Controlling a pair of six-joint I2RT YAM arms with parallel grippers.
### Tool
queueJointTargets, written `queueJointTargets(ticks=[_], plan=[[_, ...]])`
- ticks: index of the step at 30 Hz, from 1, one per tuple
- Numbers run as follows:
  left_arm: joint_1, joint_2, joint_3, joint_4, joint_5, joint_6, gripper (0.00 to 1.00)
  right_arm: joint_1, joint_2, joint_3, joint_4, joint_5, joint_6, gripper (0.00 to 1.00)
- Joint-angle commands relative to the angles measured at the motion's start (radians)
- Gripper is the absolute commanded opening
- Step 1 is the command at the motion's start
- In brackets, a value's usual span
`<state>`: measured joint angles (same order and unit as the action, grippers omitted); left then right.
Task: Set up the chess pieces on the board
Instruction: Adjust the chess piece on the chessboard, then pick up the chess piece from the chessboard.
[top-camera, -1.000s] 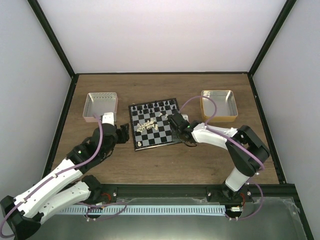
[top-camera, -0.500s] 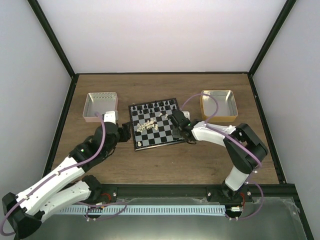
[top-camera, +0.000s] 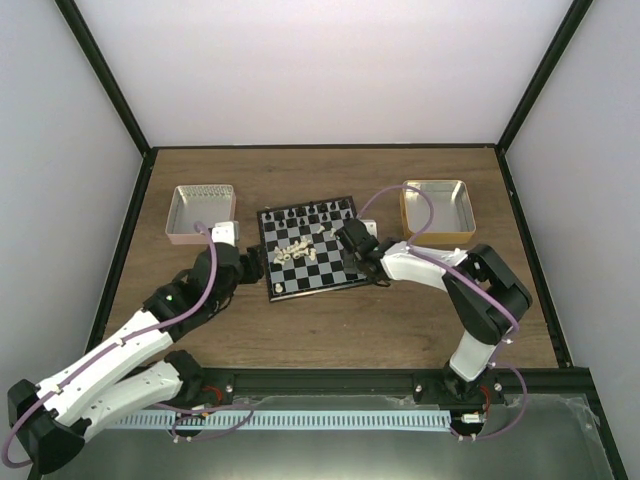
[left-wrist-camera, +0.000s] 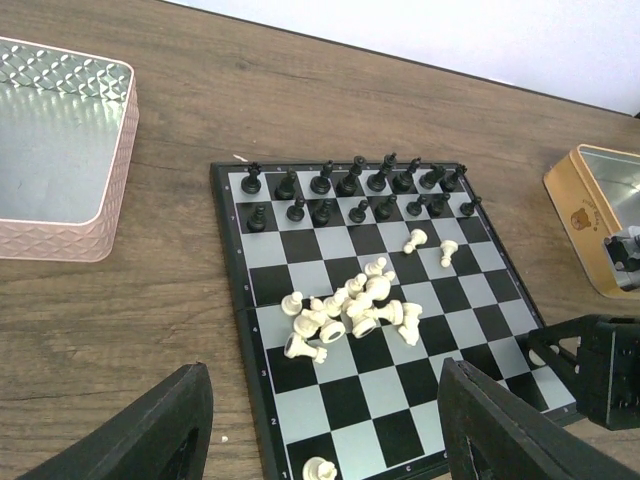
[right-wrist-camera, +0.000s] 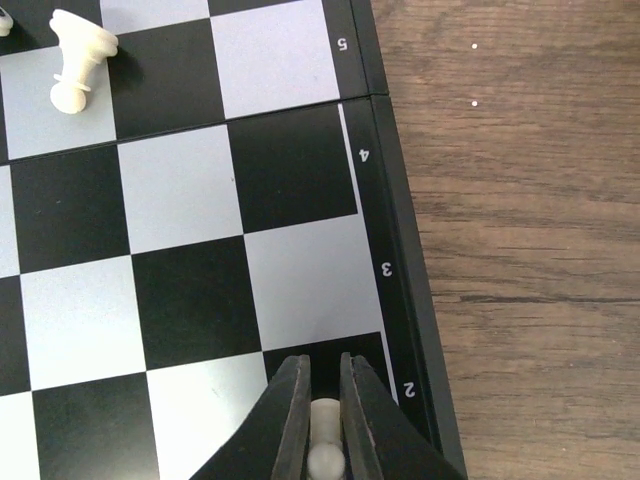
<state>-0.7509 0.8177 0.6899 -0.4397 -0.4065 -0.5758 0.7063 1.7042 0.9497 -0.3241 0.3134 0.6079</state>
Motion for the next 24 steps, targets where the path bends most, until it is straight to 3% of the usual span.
queueJointTargets(ticks=[1, 6, 14, 24], plan=[[0.0, 0.003, 0.005, 0.024, -0.005, -0.002, 0.64, -0.005, 0.035, 0.015, -0.004, 0.028, -0.017, 0.08], [0.0, -0.002, 0.007, 0.018, -0.003, -0.002, 0.64, -0.005, 0.028, 0.028, -0.018, 0.027, -0.02, 0.1], [0.0, -0.007, 0.033, 0.004, -0.023, 0.005, 0.68, 0.0, -0.057, 0.09, -0.065, 0.011, -0.047, 0.36], [-0.001, -0.019, 0.027, 0.01, -0.04, -0.022, 0.69, 0.081, 0.055, 0.247, -0.018, -0.165, -0.114, 0.38]])
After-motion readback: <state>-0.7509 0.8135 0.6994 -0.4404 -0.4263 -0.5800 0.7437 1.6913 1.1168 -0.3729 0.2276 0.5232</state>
